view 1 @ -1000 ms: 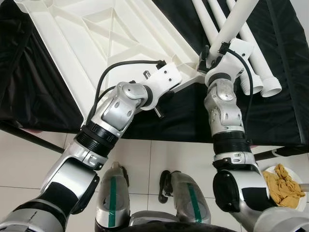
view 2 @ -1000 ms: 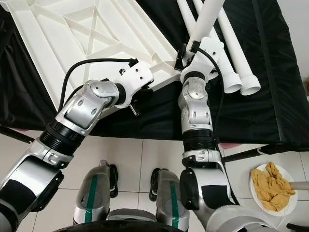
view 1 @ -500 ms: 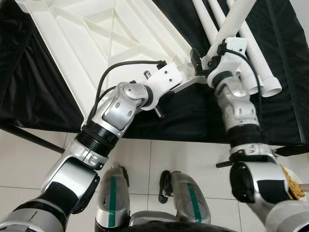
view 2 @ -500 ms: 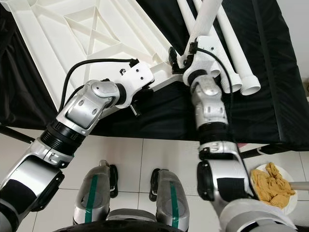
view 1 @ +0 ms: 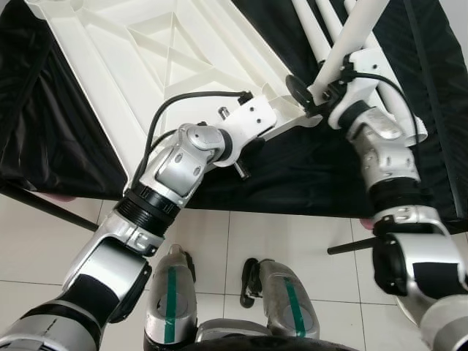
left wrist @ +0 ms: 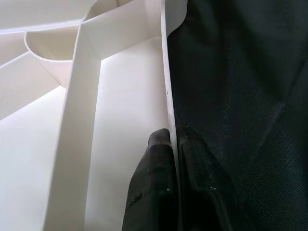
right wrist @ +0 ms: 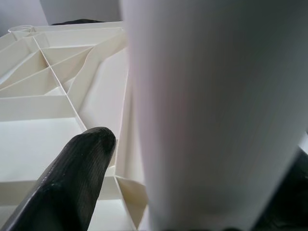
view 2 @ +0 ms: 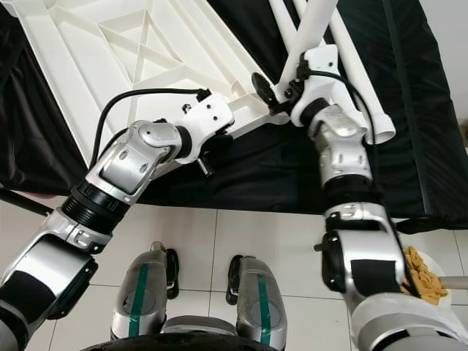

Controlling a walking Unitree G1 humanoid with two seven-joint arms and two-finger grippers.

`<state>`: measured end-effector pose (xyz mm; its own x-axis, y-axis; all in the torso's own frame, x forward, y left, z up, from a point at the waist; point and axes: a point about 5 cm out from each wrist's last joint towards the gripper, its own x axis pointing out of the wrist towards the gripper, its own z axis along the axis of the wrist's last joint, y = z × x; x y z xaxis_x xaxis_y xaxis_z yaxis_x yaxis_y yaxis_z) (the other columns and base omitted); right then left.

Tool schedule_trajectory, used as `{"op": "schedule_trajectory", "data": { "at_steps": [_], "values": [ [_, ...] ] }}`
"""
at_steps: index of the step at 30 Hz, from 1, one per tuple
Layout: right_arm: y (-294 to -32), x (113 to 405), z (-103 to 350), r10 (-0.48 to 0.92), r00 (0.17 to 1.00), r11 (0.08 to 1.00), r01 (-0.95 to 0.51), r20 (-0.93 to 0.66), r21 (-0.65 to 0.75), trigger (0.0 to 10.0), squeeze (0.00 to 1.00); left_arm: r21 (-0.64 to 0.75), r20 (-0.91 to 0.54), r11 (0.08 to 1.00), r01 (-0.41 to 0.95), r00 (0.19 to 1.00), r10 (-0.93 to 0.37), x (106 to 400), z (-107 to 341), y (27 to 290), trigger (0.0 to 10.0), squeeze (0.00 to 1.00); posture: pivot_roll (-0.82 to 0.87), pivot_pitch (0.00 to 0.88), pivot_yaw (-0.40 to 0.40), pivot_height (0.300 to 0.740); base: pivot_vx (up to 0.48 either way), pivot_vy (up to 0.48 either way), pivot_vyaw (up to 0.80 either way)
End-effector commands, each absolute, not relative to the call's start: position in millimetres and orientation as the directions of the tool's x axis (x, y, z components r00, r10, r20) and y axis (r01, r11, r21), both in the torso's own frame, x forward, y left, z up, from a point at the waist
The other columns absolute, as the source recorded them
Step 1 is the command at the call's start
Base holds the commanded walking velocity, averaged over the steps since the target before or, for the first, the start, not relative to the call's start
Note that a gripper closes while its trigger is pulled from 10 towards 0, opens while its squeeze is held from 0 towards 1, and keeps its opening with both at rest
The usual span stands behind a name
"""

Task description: Building children table

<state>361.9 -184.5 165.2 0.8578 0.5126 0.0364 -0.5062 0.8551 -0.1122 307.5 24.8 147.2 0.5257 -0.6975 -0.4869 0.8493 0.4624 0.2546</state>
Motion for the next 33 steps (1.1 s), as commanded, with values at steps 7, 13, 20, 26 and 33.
{"op": "schedule_trajectory", "data": {
  "at_steps": [7, 13, 20, 26, 33],
  "values": [
    [-193.8, 360.3, 161.0, 0.557, 0.831, 0.826, -0.552, 0.015, -0.113, 9.7, 0.00, 0.295, -0.451, 0.446, 0.845, 0.535, -0.715, 309.0, 158.2, 19.5, 10.0, 0.00, 0.06, 0.024, -0.043, 0.740, 0.000, 0.000, 0.00],
    [-195.5, 356.1, 154.9, 0.603, 0.798, 0.794, -0.601, -0.005, -0.096, 0.0, 0.00, 0.289, -0.454, 0.445, 0.848, 0.530, -0.716, 307.4, 157.4, 20.0, 10.0, 0.00, 0.06, 0.033, -0.041, 0.740, 0.000, 0.000, 0.00],
    [-196.2, 355.2, 150.7, 0.611, 0.792, 0.789, -0.609, -0.006, -0.079, 10.0, 0.00, 0.289, -0.456, 0.446, 0.847, 0.531, -0.714, 307.2, 157.3, 21.1, 10.0, 0.00, 0.06, 0.035, -0.038, 0.740, 0.000, 0.000, 0.00],
    [-195.8, 356.0, 152.2, 0.584, 0.812, 0.811, -0.582, 0.013, -0.059, 10.0, 0.00, 0.287, -0.456, 0.447, 0.847, 0.531, -0.714, 307.3, 157.3, 21.2, 10.0, 0.00, 0.06, 0.038, -0.039, 0.740, 0.000, 0.000, 0.00],
    [-195.1, 355.3, 151.0, 0.527, 0.849, 0.850, -0.526, 0.033, -0.032, 10.0, 0.00, 0.284, -0.457, 0.447, 0.848, 0.530, -0.714, 306.6, 156.6, 21.3, 10.0, 0.00, 0.06, 0.040, -0.042, 0.740, 0.000, 0.000, 0.00]
  ]
}}
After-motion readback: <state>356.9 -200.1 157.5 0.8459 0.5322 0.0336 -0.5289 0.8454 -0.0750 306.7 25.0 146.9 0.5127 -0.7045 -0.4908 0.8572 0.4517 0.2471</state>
